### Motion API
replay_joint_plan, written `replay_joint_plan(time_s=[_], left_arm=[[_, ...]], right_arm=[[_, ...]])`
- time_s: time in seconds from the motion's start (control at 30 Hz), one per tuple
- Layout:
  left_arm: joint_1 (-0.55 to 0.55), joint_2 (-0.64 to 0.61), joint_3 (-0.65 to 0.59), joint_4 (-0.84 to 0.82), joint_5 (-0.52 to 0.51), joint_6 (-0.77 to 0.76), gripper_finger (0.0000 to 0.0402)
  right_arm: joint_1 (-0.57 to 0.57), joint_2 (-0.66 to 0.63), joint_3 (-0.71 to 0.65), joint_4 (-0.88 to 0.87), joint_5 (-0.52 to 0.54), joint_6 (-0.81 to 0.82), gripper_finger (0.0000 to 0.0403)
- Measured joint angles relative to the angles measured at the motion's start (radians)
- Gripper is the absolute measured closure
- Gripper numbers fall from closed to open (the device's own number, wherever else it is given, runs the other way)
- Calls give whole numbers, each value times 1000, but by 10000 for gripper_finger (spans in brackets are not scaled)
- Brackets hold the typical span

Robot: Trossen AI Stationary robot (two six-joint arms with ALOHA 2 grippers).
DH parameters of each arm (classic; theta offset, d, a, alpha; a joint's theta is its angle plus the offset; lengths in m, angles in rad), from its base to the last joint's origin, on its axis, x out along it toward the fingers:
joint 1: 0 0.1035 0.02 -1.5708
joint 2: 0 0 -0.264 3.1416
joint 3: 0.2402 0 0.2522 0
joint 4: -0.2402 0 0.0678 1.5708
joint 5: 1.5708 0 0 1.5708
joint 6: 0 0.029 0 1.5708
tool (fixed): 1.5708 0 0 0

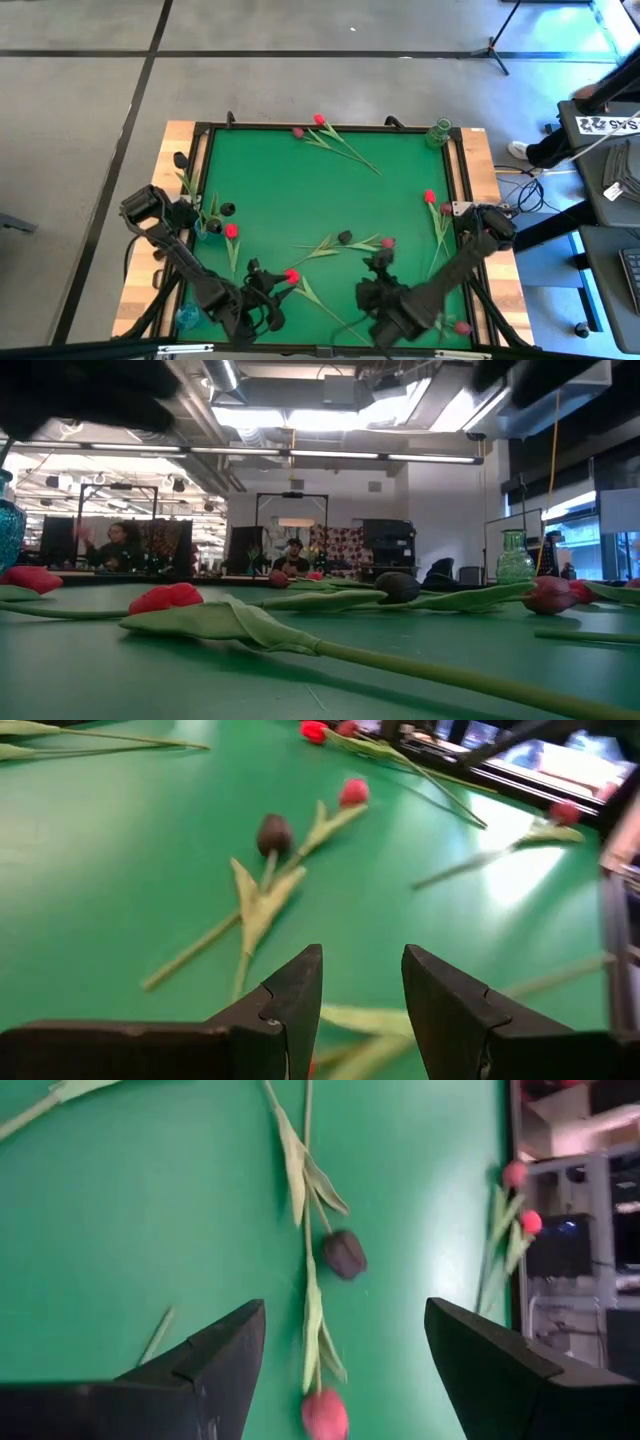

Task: Sort flowers into vase by color
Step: Put the black tulip into the blue vase

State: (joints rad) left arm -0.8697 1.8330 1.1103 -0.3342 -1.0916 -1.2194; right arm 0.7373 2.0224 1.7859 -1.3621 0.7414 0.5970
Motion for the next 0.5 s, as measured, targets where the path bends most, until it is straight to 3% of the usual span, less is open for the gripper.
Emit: replay_joint_plan(time_s=[0.1,0.23,0.3,0.4,0.5], left_arm=[[-69,-21,0,-5,-13,0,266],[-173,-48,0,-15,-35,-1,266],[-219,-55,0,-14,-57,-12,266],[-274,-56,1,-15,-100,-68,266],[-307,-56,1,-15,-103,-105,266]], right_arm=[[-80,0,0,92,-77,-153,128],[-217,0,-38,246,-260,-339,132],[-287,2,-70,293,-348,-350,142],[-368,2,-120,333,-420,-153,169],[-395,2,-137,317,-434,231,201]])
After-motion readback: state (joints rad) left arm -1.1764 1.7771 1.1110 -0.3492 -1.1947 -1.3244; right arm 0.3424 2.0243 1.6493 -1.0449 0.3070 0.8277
